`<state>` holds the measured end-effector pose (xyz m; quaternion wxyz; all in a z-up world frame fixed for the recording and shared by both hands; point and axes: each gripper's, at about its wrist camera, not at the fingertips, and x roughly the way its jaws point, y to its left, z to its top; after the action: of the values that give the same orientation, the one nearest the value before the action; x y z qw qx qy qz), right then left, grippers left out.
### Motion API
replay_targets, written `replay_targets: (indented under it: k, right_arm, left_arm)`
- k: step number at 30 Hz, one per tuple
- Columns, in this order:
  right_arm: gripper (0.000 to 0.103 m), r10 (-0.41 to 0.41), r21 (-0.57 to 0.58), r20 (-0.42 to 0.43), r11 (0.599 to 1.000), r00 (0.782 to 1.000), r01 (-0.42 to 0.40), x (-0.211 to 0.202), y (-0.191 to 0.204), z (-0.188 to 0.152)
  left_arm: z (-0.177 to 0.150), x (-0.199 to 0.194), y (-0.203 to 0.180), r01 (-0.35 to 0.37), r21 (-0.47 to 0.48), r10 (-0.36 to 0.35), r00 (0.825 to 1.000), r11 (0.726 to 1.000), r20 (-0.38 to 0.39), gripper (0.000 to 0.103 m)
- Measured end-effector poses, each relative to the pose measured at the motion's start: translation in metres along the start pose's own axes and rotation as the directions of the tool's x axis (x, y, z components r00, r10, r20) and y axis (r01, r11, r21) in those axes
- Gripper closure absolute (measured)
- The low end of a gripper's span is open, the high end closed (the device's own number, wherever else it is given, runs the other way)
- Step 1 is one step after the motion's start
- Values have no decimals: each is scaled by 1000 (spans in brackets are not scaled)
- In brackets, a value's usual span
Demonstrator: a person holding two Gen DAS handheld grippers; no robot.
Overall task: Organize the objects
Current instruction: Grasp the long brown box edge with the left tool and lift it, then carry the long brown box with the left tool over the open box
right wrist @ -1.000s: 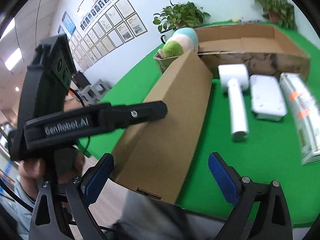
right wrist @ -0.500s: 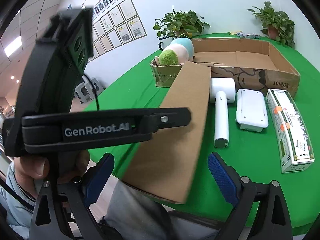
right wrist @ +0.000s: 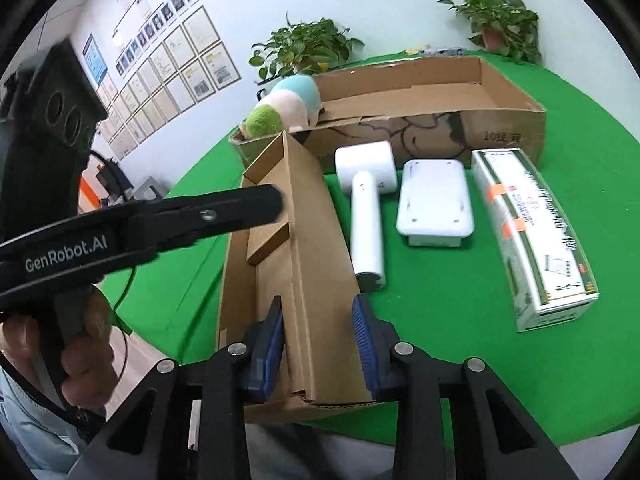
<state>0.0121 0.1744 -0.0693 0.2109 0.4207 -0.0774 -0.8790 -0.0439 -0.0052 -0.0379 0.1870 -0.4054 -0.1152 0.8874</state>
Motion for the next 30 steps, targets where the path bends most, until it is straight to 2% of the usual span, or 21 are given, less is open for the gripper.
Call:
replay_targets:
  k: [2,3,8,9,10,14,16,17,18,19,20,21,22,26,30]
  right_arm:
    - [82,38,6,-52,999,998,-38,14,5,-3]
    - [81,78,21,-81,997,994,-77,21,8,-6]
    - [69,155,-32,-96,987,983,-159,30,38,-8]
    - [62,145,-33,-87,988,986,-148,30,40,-6]
    - [59,109,-37,-68,993,992,-112,30,40,-4]
    - [55,48,-27,-52,998,997,-50,34,36,7]
    - [60,-33,-89,-35,996,999,29,39,43,13]
    - [68,-56,-107,-37,993,998,51,43,47,13]
    - [74,-54,-112,-47,993,997,49,47,50,14]
    - [78,-51,-113,-55,993,997,45,50,51,15]
    - [86,-54,-124,-55,991,997,46,52,55,15]
    - [88,-68,-146,-51,987,996,60,49,60,13]
    - [88,-88,-163,-50,984,995,79,47,65,10]
    - [87,-84,-169,-76,983,994,70,39,69,1]
    - [88,-110,-144,-81,985,991,97,45,65,2]
  left_arm:
    - [-7,-8,20,-36,-43,36,999,998,1,72]
    - [-10,-12,31,-56,-65,56,998,996,-2,72]
    - [-23,-21,70,-127,-132,124,992,983,-32,72]
    - [-24,-20,75,-131,-144,127,991,981,-39,72]
    - [-26,-20,78,-131,-150,126,991,980,-43,72]
    - [-28,-10,78,-119,-140,111,992,983,-64,72]
    - [-27,-5,78,-132,-139,122,989,981,-83,72]
    - [-26,-3,78,-140,-139,128,988,980,-91,72]
    - [-27,-2,78,-139,-140,126,987,980,-95,73]
    - [-28,-2,77,-128,-137,114,988,982,-101,82]
    - [-31,-1,74,-134,-125,121,987,983,-107,83]
    - [-33,-2,71,-145,-111,133,985,983,-108,83]
    - [-37,-5,68,-155,-96,144,983,983,-114,83]
    - [-49,-13,61,-161,-90,149,981,983,-124,84]
    - [-46,-7,54,-164,-84,152,980,983,-126,84]
